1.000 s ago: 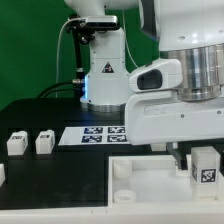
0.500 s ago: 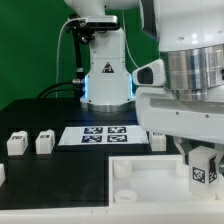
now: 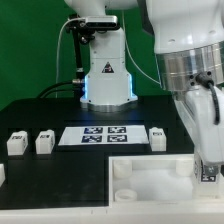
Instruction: Assemble one leg
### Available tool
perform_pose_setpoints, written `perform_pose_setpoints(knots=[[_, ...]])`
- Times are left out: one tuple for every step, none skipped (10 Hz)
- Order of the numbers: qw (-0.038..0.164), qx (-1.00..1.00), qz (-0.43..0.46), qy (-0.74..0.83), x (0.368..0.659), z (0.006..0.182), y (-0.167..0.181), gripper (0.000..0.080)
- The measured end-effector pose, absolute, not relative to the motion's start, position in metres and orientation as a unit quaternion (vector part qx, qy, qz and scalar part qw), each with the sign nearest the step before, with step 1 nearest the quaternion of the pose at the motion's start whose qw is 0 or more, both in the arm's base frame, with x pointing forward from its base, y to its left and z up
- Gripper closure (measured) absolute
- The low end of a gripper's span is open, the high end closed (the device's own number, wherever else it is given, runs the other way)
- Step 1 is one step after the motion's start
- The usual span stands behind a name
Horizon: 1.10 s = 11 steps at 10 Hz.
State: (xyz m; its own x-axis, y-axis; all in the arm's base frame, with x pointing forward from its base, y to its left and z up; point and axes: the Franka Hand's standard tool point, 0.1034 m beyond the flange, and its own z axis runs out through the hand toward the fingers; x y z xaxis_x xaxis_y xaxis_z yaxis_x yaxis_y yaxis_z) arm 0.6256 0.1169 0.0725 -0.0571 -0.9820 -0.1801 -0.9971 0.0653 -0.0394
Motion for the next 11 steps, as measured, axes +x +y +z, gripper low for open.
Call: perform_pose_setpoints(knots=[[0.08,-0.687,0.047,0.721,0.6255,0.0723,0.1171,0.0505],[0.08,-0.699,0.046,0.709,0.6254,0.0722,0.1172,0.0327],[0.08,-0.701,0.046,0.707,0.6252,0.072,0.1177,0.0213],[0.085,-0.769,0.036,0.632,0.6248,0.0709,0.1187,0.0213],[0.089,-0.83,0.028,0.549,0.6243,0.069,0.1181,0.0163],[0.089,-0.844,0.026,0.528,0.6244,0.0691,0.1177,0.0153],[0.09,-0.866,0.022,0.491,0.6244,0.0689,0.1174,0.0153],[0.091,-0.892,0.017,0.443,0.6244,0.0689,0.1169,0.015],[0.091,-0.905,0.014,0.416,0.6244,0.0689,0.1171,0.0151],[0.073,-0.951,-0.002,0.3,0.6237,0.0691,0.1162,0.0151],[0.061,-0.979,-0.012,0.196,0.6194,0.0667,0.1163,0.0151]])
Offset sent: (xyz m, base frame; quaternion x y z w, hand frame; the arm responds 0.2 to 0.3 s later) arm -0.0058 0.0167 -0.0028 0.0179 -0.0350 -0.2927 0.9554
